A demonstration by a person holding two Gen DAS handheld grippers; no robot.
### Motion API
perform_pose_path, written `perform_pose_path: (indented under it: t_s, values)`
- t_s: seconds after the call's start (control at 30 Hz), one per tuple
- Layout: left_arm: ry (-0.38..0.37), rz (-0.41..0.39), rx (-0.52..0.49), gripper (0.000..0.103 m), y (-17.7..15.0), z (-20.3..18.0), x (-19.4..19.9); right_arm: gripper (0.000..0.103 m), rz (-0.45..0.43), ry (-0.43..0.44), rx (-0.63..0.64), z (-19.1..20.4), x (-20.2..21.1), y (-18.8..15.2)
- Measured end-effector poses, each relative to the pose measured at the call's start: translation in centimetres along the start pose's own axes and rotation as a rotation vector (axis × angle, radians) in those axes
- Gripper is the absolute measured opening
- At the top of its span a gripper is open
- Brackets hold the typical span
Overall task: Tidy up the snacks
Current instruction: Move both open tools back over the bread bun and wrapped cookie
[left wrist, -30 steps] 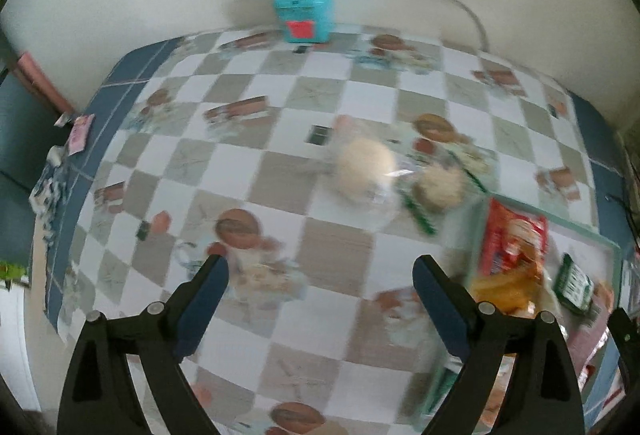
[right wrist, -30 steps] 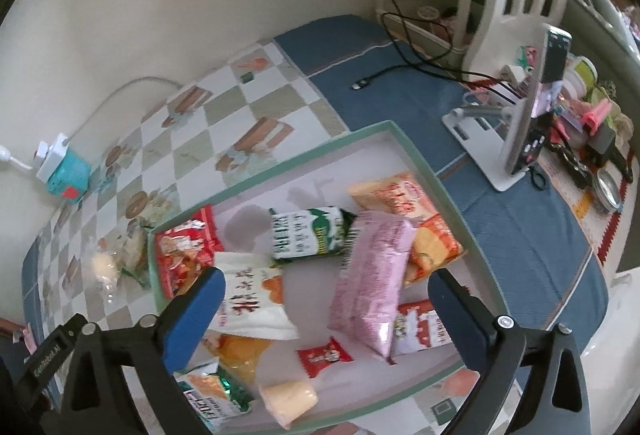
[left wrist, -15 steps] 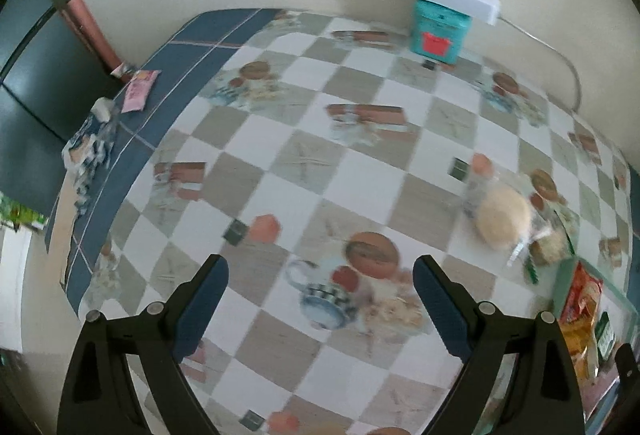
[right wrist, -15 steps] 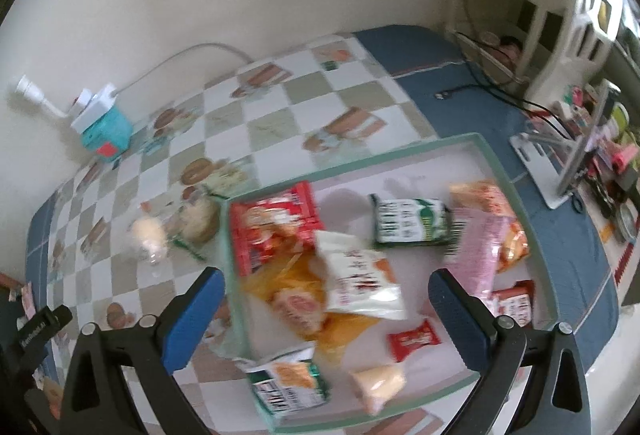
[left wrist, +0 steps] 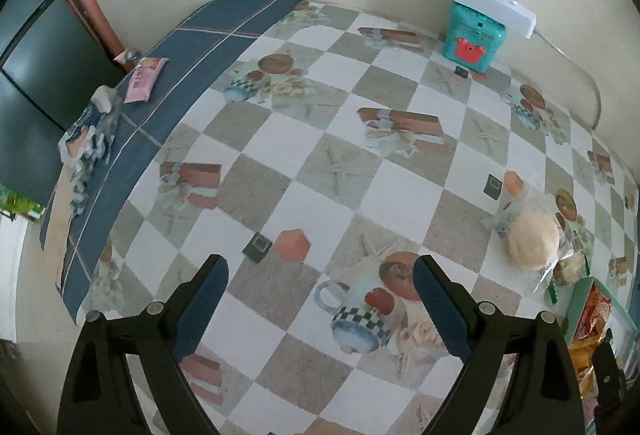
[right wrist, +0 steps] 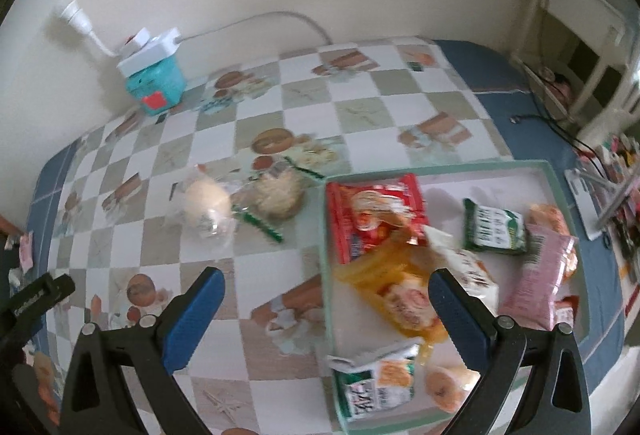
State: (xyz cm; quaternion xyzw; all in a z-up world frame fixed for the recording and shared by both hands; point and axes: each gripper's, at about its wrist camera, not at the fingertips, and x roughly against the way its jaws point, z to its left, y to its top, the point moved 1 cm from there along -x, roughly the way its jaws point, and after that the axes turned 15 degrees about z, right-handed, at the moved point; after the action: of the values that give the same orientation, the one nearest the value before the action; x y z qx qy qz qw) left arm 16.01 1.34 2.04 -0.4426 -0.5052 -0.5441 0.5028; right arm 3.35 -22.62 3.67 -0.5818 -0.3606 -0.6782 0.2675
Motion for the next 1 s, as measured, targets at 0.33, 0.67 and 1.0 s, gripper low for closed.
perform_pose_path:
  t_s: [0.33, 0.67, 1.0]
  values:
    - [-0.136, 0.011, -0.144, 0.094, 1.1, -5.9, -1.6, 0.103, 0.012, 0.097, 0.041, 0.7, -2.5, 3.8]
    - [-0.271, 0.081, -0.187, 0.094, 3.3, -11.0, -2.8, 0.100, 0.014, 0.038, 0.146, 0.6, -3.4, 9.0]
    - [-0.265, 0.101, -0.214, 0.094, 4.1, -15.9, -4.4, 0.100, 0.039, 0.004, 0.157, -1.0, -4.5, 10.8]
